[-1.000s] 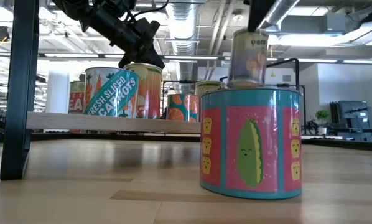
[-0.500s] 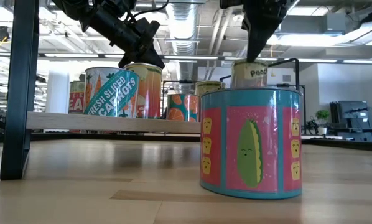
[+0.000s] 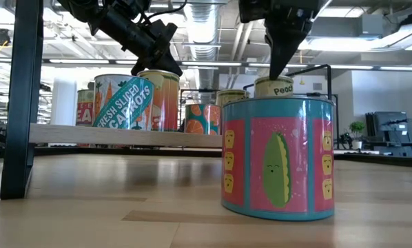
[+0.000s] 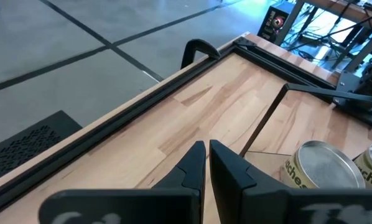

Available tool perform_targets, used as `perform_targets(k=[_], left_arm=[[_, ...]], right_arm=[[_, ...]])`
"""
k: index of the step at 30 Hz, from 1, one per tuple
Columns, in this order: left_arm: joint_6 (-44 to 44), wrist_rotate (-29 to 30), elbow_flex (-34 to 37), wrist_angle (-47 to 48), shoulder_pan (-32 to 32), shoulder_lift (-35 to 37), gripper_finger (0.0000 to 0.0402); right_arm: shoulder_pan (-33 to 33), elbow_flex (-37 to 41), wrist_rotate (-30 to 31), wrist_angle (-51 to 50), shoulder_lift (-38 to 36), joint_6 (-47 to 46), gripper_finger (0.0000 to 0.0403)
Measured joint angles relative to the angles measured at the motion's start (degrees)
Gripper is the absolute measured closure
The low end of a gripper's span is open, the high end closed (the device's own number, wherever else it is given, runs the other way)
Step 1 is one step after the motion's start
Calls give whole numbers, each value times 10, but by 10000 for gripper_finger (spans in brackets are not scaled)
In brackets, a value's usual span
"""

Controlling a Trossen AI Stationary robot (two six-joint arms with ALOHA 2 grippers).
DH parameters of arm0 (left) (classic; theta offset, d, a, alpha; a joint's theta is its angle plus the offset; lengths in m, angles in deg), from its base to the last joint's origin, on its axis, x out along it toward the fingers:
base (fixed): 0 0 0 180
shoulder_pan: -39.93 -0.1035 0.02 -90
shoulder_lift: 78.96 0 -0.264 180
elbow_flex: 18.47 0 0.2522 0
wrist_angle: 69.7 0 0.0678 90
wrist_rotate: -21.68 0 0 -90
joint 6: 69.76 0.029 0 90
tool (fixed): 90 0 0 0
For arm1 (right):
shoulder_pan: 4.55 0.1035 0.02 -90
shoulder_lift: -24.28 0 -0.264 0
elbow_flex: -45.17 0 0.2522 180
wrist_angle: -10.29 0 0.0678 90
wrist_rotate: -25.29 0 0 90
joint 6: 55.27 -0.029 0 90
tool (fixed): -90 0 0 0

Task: Pick and place cans onto a shelf
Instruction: Put the canned peaches on the shelf aligned with the other canned peaches, then put the canned corn on the shelf aligned with the other canned corn

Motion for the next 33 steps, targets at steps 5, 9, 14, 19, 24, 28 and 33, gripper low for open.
perform_targets(k=[5,9,14,19,24,28,33], left_arm=[[0,2,0,0,0,0,393],[0,6,0,0,0,0,393],[2,7,0,0,0,0,393],[29,-9,0,0,0,0,393],[33,-14,0,-2,0,0,393],[33,-18,0,-3,0,0,393],[37,-45,0,-7,0,0,393]], right_arm=[[-2,0,3,0,0,-3,325],[-2,-1,6,-1,0,-10,285],[-2,-42,6,-29,0,3,248],[11,-114,8,-104,-7,12,283],[26,-143,-5,-130,-65,-28,386],[40,-101,12,-87,-143,-70,387],[47,40,22,60,-258,-80,396]])
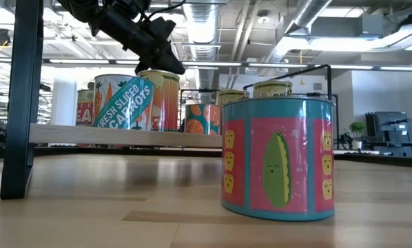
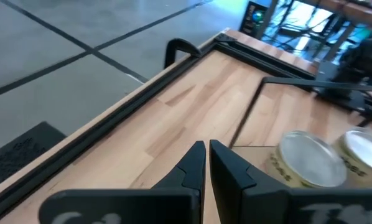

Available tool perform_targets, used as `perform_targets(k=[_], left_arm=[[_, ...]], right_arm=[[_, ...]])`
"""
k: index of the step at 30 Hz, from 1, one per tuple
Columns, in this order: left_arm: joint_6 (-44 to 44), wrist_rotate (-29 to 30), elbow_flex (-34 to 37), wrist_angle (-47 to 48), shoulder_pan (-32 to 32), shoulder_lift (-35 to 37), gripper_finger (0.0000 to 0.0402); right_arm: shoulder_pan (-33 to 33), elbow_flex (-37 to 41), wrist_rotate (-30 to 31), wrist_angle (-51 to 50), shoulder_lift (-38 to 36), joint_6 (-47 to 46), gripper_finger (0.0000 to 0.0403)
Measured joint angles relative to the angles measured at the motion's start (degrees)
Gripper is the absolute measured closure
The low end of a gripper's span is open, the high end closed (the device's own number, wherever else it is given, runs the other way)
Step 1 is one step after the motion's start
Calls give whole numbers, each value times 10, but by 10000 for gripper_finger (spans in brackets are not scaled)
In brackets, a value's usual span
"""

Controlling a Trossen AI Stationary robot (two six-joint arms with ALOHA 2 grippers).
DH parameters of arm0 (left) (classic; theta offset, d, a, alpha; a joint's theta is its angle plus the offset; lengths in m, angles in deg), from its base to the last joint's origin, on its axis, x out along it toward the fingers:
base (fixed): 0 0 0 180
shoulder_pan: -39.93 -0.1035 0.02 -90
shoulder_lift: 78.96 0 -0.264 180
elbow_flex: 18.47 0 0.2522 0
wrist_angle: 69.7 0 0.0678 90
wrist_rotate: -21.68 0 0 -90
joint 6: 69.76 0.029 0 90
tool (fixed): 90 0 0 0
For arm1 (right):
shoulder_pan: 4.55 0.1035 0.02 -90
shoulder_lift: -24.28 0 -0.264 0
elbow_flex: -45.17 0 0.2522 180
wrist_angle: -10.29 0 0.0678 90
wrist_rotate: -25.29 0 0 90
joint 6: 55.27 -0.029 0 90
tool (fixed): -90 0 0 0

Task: Pick and place cans onto a shelf
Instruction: Put the canned corn on the shelf aligned with the other canned corn

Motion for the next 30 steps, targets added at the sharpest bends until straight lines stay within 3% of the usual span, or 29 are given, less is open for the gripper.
perform_targets(k=[6,12,21,30], left_arm=[[-6,-62,-8,3,12,0,393],[-3,-46,-65,27,75,0,400],[-39,31,-197,302,212,0,401],[-303,184,-303,521,417,-2,401]], right_arm=[[-31,207,-5,215,-133,21,399],[-72,352,-71,391,-236,48,400],[-135,421,-190,384,-289,99,399],[-213,424,-300,386,-290,198,399]])
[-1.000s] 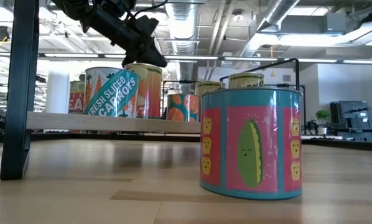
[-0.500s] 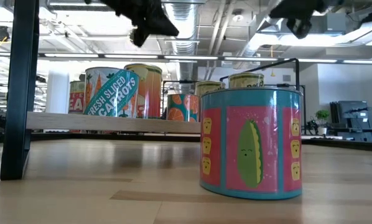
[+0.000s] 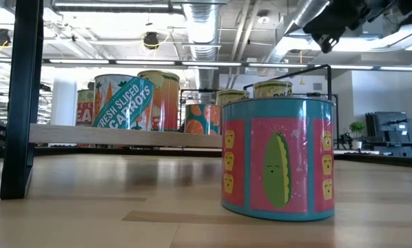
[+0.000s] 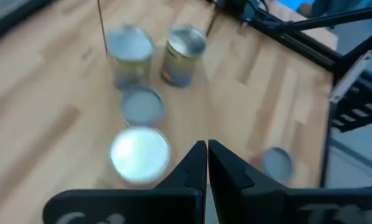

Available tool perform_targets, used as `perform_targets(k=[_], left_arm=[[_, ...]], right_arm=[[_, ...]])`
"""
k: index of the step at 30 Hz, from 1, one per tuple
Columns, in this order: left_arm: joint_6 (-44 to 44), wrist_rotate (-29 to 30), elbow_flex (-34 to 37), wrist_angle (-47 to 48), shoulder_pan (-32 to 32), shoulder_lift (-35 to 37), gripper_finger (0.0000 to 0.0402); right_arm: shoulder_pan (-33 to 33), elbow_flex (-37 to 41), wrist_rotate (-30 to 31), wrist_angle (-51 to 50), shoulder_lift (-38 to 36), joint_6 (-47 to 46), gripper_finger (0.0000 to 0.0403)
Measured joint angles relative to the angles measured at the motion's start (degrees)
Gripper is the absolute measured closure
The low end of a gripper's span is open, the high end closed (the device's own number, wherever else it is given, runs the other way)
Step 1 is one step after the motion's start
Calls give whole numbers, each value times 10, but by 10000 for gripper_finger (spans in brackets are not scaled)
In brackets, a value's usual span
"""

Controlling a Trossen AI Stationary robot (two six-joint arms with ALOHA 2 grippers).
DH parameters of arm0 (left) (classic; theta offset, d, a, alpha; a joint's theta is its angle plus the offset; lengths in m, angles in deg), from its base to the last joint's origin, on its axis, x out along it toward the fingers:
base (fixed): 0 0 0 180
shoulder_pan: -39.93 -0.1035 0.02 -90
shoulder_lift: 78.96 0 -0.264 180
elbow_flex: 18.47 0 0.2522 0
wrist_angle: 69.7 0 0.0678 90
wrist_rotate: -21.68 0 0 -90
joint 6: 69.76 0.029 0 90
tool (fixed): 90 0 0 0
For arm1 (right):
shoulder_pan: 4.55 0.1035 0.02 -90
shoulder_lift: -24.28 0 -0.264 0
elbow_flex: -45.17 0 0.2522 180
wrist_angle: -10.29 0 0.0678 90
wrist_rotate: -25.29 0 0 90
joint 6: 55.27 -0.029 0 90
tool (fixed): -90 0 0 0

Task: Pick and place cans onto a shelf
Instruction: Put the canned corn on the shelf aligned with the other canned corn

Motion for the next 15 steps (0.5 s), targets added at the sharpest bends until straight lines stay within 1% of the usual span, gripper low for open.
perform_targets(k=[3,5,7,11,15], left_arm=[[-103,46,-16,54,71,0,401],[-174,58,-26,90,111,-8,402],[-236,49,-35,129,146,-23,401],[-325,2,-75,187,201,-70,401],[-418,-8,-135,242,257,-124,401]], right_arm=[[-28,0,-33,1,0,30,397],[-47,0,-52,1,0,41,394],[-64,0,-74,1,0,47,394],[-87,0,-106,-1,0,58,398],[-97,0,-108,-1,0,62,398]])
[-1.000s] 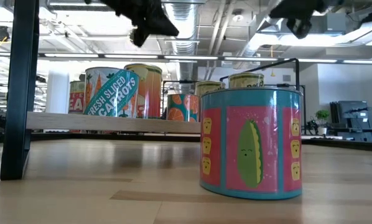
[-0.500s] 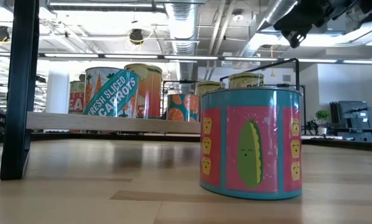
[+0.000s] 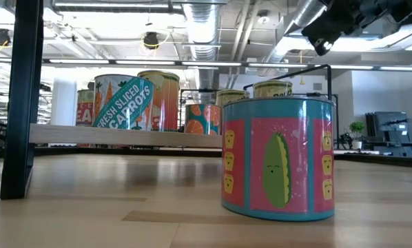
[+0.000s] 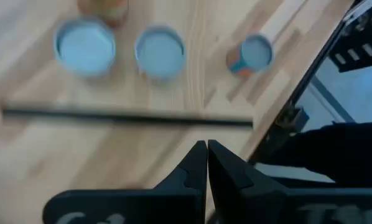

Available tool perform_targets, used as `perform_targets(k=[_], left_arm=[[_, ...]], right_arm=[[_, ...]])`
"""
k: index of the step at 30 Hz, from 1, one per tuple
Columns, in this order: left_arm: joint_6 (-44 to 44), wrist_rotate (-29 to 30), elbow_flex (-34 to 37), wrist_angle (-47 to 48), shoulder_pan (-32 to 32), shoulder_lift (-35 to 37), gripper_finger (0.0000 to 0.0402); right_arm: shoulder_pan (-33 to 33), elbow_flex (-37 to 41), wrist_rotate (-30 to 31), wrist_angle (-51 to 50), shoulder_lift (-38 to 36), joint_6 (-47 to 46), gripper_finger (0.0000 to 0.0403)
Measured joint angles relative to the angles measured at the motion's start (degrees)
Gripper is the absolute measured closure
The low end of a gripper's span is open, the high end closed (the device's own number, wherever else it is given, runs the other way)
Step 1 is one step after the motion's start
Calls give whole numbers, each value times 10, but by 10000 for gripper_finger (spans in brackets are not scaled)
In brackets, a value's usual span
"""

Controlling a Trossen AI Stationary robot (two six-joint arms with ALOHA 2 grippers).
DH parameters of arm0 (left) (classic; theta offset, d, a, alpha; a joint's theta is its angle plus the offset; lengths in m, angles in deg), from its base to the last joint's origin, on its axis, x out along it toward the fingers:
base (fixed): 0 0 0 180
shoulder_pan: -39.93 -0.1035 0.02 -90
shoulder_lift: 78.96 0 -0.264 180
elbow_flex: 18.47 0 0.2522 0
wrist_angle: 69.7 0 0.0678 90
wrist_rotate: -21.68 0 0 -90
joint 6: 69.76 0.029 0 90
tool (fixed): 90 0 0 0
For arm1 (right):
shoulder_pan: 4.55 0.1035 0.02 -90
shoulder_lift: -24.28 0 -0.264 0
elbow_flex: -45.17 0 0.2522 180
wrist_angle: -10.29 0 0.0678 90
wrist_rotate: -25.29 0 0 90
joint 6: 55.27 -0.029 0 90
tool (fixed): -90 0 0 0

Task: Pick and place cans onto a shelf
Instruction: Put the canned corn on the shelf aligned with the other canned corn

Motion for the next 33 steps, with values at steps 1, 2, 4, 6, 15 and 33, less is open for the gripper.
perform_targets(k=[1,2,4,6,15,33], left_arm=[[-26,-2,-13,15,13,-13,401],[-54,-8,-25,30,26,-27,401],[-102,-27,-46,47,48,-56,401],[-144,-56,-57,57,66,-81,401],[-308,-163,-59,103,100,-171,363],[-303,-260,6,47,35,-213,240]], right_arm=[[-2,0,0,0,0,2,396],[-2,0,0,0,0,4,395],[-2,0,0,0,0,8,393],[-2,0,0,0,0,10,393],[-2,0,0,0,0,25,395],[-2,0,0,0,0,29,395]])
